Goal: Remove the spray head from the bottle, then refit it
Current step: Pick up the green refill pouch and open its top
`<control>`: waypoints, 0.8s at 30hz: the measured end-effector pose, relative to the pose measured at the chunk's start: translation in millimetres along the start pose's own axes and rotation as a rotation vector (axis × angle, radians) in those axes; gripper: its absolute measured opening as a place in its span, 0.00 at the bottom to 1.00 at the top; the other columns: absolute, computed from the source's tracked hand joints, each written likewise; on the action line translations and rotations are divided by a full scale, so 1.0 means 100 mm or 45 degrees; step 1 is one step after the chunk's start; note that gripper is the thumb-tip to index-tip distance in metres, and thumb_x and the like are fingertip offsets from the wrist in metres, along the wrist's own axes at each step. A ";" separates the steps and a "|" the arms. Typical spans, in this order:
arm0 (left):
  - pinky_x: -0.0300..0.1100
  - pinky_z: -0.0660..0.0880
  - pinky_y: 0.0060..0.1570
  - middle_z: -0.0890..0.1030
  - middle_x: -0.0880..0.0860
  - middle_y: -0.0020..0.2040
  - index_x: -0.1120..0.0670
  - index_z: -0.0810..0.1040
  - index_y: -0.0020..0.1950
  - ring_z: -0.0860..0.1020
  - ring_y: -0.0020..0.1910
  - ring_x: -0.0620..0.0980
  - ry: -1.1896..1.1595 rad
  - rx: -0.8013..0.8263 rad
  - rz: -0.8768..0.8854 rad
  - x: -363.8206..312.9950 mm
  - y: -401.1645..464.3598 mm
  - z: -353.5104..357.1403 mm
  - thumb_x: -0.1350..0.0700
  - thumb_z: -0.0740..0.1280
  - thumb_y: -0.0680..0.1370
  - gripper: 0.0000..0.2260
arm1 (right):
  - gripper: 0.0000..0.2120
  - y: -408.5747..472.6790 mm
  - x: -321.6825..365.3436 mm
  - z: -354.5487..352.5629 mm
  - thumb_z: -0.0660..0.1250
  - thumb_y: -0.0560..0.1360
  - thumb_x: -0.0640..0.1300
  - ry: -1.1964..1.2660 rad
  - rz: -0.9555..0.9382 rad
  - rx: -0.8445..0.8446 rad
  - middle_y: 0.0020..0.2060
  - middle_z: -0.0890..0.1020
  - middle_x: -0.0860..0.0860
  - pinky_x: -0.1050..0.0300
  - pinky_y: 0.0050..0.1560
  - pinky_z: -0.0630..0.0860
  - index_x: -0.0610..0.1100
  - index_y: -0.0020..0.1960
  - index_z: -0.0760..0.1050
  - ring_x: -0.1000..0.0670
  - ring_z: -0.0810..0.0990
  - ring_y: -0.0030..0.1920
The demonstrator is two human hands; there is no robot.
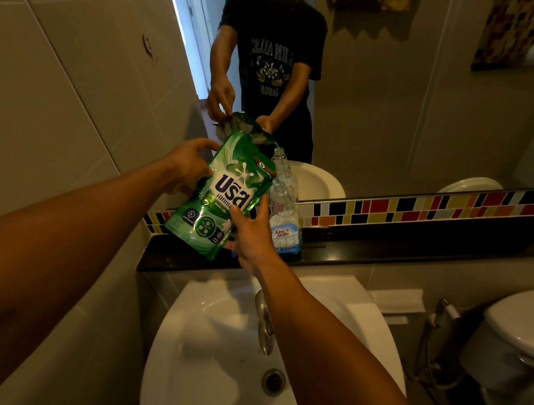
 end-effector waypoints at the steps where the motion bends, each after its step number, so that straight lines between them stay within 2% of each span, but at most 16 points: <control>1: 0.52 0.80 0.33 0.79 0.60 0.58 0.46 0.71 0.72 0.81 0.43 0.54 0.000 0.002 -0.001 0.00 0.00 0.00 0.70 0.64 0.79 0.26 | 0.35 0.00 0.00 0.00 0.66 0.83 0.38 0.001 -0.001 0.000 0.68 0.80 0.45 0.31 0.50 0.84 0.67 0.79 0.55 0.39 0.83 0.64; 10: 0.55 0.81 0.37 0.78 0.60 0.57 0.46 0.71 0.72 0.80 0.44 0.54 0.009 0.011 -0.001 0.00 -0.01 -0.01 0.70 0.64 0.79 0.26 | 0.34 0.02 -0.04 0.02 0.66 0.83 0.38 0.010 0.014 -0.006 0.68 0.79 0.45 0.32 0.48 0.84 0.65 0.79 0.56 0.38 0.81 0.65; 16: 0.57 0.81 0.40 0.78 0.62 0.60 0.46 0.71 0.72 0.80 0.45 0.55 0.021 0.021 -0.001 -0.01 -0.01 0.00 0.70 0.63 0.79 0.26 | 0.34 0.01 -0.03 0.02 0.65 0.83 0.38 0.006 0.011 -0.005 0.68 0.79 0.45 0.31 0.50 0.83 0.64 0.79 0.57 0.39 0.82 0.65; 24: 0.53 0.80 0.34 0.78 0.63 0.60 0.45 0.71 0.71 0.81 0.45 0.56 0.047 0.027 0.020 -0.03 -0.01 -0.02 0.69 0.64 0.80 0.26 | 0.34 0.00 -0.01 0.02 0.65 0.83 0.38 0.009 0.009 -0.008 0.67 0.79 0.47 0.28 0.53 0.82 0.64 0.79 0.56 0.39 0.82 0.65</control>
Point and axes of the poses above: each hand's wrist, its own y-axis towards the middle knuckle, its own z-axis out of the palm, x = y × z, the point moved 3 cm from there along y, towards the middle knuckle
